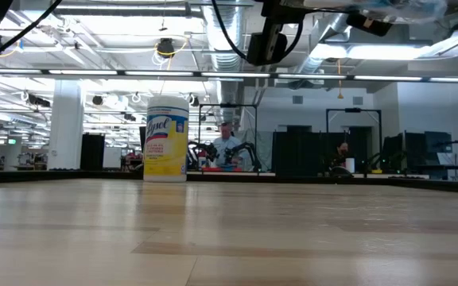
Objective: Pick & Place Travel size toiletries
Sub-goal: Put the blue toothbrush into the right red basket
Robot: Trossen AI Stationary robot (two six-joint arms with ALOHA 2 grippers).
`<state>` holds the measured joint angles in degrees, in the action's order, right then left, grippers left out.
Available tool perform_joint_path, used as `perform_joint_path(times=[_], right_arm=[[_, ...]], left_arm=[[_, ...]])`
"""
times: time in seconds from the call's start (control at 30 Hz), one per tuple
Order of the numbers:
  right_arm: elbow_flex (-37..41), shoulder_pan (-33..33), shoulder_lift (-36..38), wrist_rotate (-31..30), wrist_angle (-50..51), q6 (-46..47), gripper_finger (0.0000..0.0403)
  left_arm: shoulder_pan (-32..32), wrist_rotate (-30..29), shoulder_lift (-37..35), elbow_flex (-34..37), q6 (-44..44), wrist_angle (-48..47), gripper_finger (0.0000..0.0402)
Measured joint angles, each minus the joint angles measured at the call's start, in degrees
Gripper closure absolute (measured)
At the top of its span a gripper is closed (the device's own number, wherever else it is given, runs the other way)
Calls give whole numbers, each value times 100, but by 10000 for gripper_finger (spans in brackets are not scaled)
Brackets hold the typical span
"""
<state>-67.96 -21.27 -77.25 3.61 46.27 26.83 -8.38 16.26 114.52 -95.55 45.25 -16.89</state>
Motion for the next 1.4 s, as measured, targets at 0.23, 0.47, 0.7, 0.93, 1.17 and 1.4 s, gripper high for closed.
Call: perform_joint_path(times=[0.23, 0.47, 0.7, 0.93, 1.17, 1.4], right_arm=[[0, -3, -1, 111, -19, 15, 234], [0, 1, -1, 281, 82, -28, 163], [4, 53, -1, 296, 325, -31, 221], [4, 87, -1, 333, 370, -63, 344], [2, 115, -1, 362, 443, -12, 376], [2, 120, -1, 235, 427, 352, 383]], left_arm=[[7, -59, 0, -2, -27, 82, 396], [9, -42, 0, -2, -92, 71, 396], [7, -26, 0, -2, -125, 102, 396], [4, 7, 0, -2, -168, 162, 396], [-1, -29, 0, -2, -177, 204, 374], [-18, -462, -263, -4, -158, 353, 310]])
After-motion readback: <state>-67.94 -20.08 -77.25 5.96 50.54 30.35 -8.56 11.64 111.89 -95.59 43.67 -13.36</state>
